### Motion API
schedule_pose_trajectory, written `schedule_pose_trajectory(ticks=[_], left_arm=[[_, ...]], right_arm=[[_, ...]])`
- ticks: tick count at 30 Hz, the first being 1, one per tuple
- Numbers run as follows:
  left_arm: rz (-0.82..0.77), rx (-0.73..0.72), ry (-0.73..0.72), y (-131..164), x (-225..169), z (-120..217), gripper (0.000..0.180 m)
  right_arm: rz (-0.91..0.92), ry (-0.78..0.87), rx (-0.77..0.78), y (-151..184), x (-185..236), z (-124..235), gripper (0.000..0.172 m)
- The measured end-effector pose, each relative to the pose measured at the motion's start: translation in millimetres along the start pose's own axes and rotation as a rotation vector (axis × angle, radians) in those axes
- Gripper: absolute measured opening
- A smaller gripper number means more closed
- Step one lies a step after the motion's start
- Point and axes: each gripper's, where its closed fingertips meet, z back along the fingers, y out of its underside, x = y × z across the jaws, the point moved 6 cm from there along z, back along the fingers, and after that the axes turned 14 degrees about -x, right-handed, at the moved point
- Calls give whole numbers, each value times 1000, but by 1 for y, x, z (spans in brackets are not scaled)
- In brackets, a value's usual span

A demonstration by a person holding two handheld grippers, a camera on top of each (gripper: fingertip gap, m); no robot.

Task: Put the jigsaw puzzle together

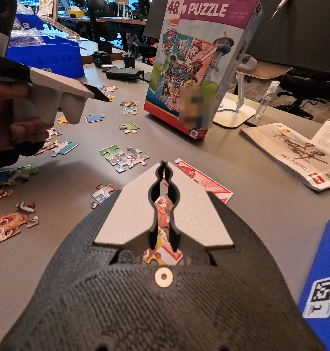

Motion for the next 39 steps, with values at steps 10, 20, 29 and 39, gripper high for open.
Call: schedule_pose_trajectory(ticks=[10, 20, 29, 39], left_arm=[[-1, 0, -3, 0, 0, 0, 31], [1, 0, -3, 0, 0, 0, 31], [-26, 1, -12, 0, 0, 0, 31], [-178, 46, -51, 4, -4, -2, 29]], right_arm=[[1, -1, 1, 0, 0, 0, 0], [4, 0, 3, 0, 0, 0, 0], [0, -2, -10, -2, 1, 1, 0], [3, -1, -8, -1, 1, 0, 0]])
